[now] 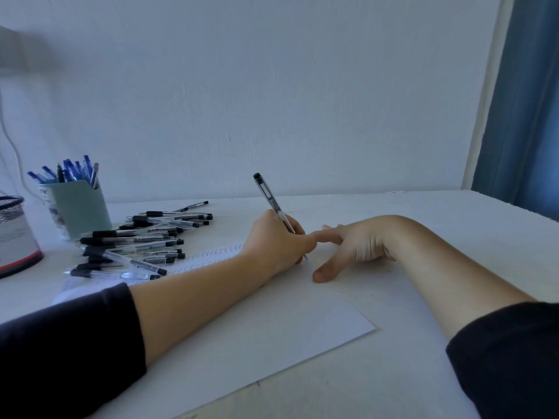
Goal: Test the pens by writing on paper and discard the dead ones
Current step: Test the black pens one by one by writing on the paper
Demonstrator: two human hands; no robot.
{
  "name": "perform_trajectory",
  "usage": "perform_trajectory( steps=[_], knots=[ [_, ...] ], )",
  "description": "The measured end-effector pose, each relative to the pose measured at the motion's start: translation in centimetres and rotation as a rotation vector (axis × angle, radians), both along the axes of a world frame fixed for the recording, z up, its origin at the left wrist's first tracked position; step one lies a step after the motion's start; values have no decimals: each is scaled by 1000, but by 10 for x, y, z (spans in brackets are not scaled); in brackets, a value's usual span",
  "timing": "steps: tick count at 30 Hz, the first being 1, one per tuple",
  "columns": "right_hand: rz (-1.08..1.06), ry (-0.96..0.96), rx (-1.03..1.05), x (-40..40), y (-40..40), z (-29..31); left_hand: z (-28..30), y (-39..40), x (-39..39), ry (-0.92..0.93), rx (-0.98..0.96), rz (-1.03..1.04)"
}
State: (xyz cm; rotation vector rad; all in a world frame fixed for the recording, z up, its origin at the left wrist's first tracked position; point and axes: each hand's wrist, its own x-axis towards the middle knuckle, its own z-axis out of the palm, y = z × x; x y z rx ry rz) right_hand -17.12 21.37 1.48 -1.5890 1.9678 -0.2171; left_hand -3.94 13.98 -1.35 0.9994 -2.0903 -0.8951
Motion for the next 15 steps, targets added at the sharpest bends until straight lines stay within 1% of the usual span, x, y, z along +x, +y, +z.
perform_trajectory(
  steps=[6, 10, 13, 15],
  knots=[
    [15, 3, 0, 0, 0, 1, 0, -1, 0, 3, 5, 32],
    [18, 11, 11, -3, -4, -1, 2, 1, 2, 62, 41, 32],
    [16, 16, 17, -5, -6, -2, 2, 0, 2, 64, 51, 14],
    [11, 16, 17, -5, -6, -3, 1, 0, 1, 123, 75, -13]
  ],
)
